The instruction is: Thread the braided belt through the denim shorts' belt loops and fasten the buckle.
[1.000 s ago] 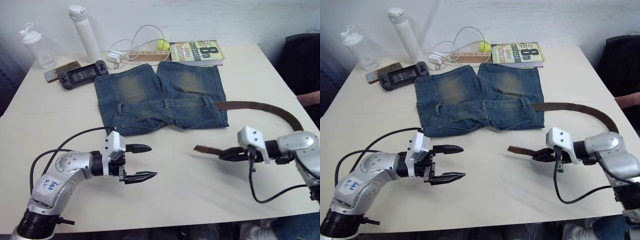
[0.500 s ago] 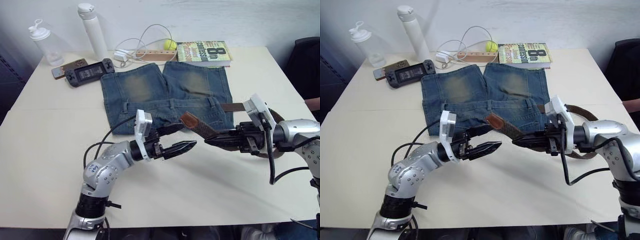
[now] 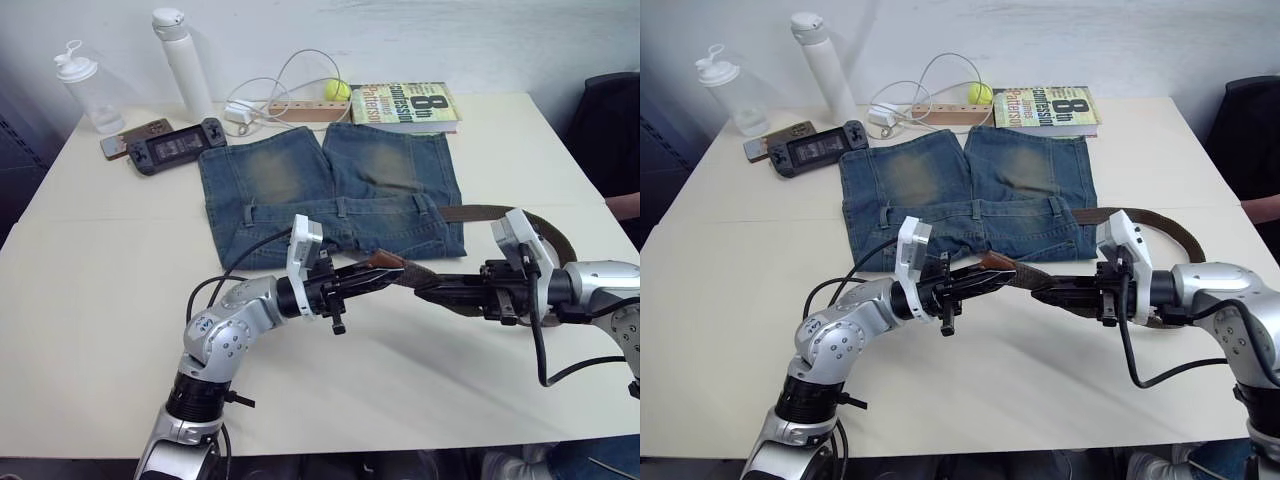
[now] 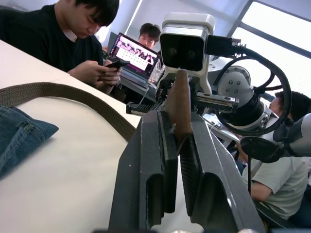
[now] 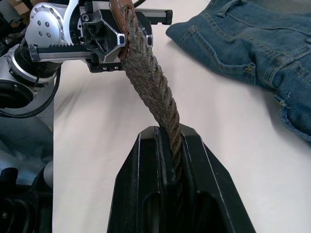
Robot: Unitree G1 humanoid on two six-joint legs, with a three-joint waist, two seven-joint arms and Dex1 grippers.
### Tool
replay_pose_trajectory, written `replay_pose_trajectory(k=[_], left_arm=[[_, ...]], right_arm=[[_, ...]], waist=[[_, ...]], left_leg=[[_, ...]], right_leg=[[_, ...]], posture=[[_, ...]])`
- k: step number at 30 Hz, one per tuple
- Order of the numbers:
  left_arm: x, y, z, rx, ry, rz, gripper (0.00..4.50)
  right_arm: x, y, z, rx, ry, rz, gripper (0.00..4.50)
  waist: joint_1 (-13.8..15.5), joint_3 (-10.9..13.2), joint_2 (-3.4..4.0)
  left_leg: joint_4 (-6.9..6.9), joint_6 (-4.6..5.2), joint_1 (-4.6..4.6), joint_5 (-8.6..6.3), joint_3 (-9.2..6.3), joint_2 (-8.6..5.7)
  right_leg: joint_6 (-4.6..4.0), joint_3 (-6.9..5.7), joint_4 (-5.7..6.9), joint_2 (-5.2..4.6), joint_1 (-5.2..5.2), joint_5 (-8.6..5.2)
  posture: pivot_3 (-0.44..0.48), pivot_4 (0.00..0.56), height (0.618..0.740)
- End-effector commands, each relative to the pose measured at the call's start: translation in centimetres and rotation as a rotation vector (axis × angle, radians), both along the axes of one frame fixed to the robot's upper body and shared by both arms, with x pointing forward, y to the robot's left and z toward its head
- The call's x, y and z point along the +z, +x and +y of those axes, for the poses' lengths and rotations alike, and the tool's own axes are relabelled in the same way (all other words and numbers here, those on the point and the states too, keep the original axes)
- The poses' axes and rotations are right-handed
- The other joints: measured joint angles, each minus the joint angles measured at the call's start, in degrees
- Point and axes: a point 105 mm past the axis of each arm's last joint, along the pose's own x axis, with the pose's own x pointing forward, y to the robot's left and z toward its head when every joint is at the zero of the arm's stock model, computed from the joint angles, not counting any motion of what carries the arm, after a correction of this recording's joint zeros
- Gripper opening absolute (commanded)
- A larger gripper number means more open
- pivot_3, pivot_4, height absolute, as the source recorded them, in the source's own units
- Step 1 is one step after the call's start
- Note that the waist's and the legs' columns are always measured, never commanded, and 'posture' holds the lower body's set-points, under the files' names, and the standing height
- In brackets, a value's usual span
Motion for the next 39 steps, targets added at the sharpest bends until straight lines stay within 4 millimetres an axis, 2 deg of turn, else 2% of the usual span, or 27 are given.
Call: replay_pose_trajectory(k=[1,2,3,5,7,9,12,13,17,19,22,27,32,37,39], left_arm=[[0.9,0.2,-0.9,-0.043,-0.013,-0.018,0.0],[0.8,0.8,-1.0,-0.024,-0.004,0.001,0.0],[0.4,1.3,-1.1,-0.016,0.02,0.037,0.0],[-0.3,1.7,-1.5,-0.042,0.051,0.088,0.0],[0.3,2.1,-1.8,-0.069,0.012,0.149,0.0],[1.3,2.6,-2.5,-0.089,-0.047,0.212,0.0],[2.2,3.2,-3.2,-0.097,-0.09,0.273,0.0],[2.6,3.4,-3.4,-0.107,-0.105,0.297,0.0],[4.7,3.6,-3.7,-0.168,-0.176,0.377,0.0],[4.9,3.1,-3.7,-0.191,-0.162,0.383,0.0],[3.9,2.3,-4.0,-0.182,-0.046,0.324,0.0],[3.3,1.3,-3.6,-0.194,-0.034,0.351,0.0],[2.8,2.0,-3.6,-0.122,-0.034,0.359,0.0],[2.8,2.5,-3.6,-0.09,-0.033,0.357,0.0],[2.6,2.6,-3.6,-0.082,-0.033,0.364,0.0]], right_arm=[[1.4,0.1,-1.4,-0.09,0.047,-0.061,1.27],[2.3,0.6,-2.4,-0.169,0.095,-0.09,1.55],[3.3,0.9,-3.4,-0.234,0.146,-0.118,2.03],[5.2,0.4,-5.6,-0.358,0.263,-0.163,2.73],[5.1,-1.4,-6.4,-0.392,0.321,-0.134,3.77],[4.7,-2.9,-6.6,-0.452,0.379,-0.112,4.4],[3.9,-4.5,-6.1,-0.516,0.464,-0.064,4.4],[2.8,-4.9,-5.6,-0.56,0.497,-0.022,4.4],[-1.4,-6.3,-2.1,-0.614,0.589,0.193,4.4],[-2.4,-5.9,-0.7,-0.626,0.636,0.226,4.4],[-2.5,-5.0,-0.2,-0.648,0.725,0.229,4.4],[-2.1,-3.1,-1.0,-0.713,0.895,0.185,4.4],[-2.3,-2.4,-0.5,-0.695,0.955,0.156,4.4],[-2.1,-2.1,-1.1,-0.694,1.015,0.147,4.4],[-2.1,-2.1,-1.2,-0.694,1.015,0.143,3.87]], waist=[[0.2,0.0,0.0],[0.2,0.0,0.0],[0.4,0.0,-0.01],[0.6,0.0,-0.03],[1.1,0.0,-0.03],[1.5,0.0,-0.07],[1.6,0.0,-0.08],[1.5,0.0,-0.08],[1.0,0.0,-0.16],[0.3,0.0,-0.16],[-0.3,0.0,-0.14],[-0.1,0.0,-0.13],[-0.3,0.0,-0.12],[-0.3,0.0,-0.11],[-0.3,0.0,-0.12]], left_leg=[[0.01,0.0,0.0,0.0,-0.01,0.0],[0.02,0.0,-0.01,0.0,0.0,-0.01],[0.03,0.0,-0.02,0.0,-0.01,-0.02],[0.07,0.01,-0.05,0.0,0.0,-0.04],[0.01,0.01,-0.05,0.0,-0.02,-0.03],[-0.07,0.01,-0.04,0.0,-0.04,-0.01],[0.01,0.01,-0.1,0.0,-0.02,-0.03],[0.07,0.01,-0.12,0.01,0.01,-0.03],[0.1,-0.02,-0.06,0.01,0.03,0.01],[0.08,-0.03,-0.06,0.01,0.11,0.0],[0.07,-0.06,-0.06,0.03,0.15,-0.05],[0.03,-0.07,-0.04,0.04,0.1,-0.06],[0.05,-0.07,-0.04,0.04,0.1,-0.09],[0.03,-0.07,-0.04,0.04,0.1,-0.08],[0.03,-0.07,-0.04,0.04,0.09,-0.08]], right_leg=[[0.0,-0.01,0.0,0.0,0.0,0.0],[0.0,-0.01,0.01,0.0,0.0,0.0],[0.01,-0.01,0.01,-0.01,0.0,0.0],[0.05,0.01,0.0,-0.02,0.0,0.03],[0.05,0.0,-0.02,-0.01,-0.01,0.02],[0.04,-0.01,-0.05,0.02,-0.02,0.02],[0.05,0.03,-0.01,0.0,-0.06,0.03],[0.07,0.05,0.04,0.0,-0.09,0.04],[0.08,0.17,0.16,0.08,-0.1,0.04],[0.07,0.29,0.33,0.08,-0.23,0.04],[0.06,0.33,0.43,0.07,-0.31,0.03],[0.01,0.29,0.45,0.08,-0.34,0.0],[0.01,0.3,0.45,0.07,-0.33,0.0],[0.0,0.29,0.46,0.08,-0.35,0.0],[0.0,0.29,0.46,0.08,-0.35,0.0]], posture=[[0.0,0.15,0.74],[0.0,0.15,0.74],[0.0,0.15,0.74],[0.0,0.15,0.74],[0.0,0.15,0.74],[0.0,0.15,0.74],[0.0,0.15,0.74],[0.0,0.15,0.74],[0.0,0.15,0.74],[0.0,0.15,0.74],[0.0,0.15,0.74],[0.0,0.15,0.74],[0.0,0.15,0.74],[0.0,0.15,0.74],[0.0,0.15,0.74]])
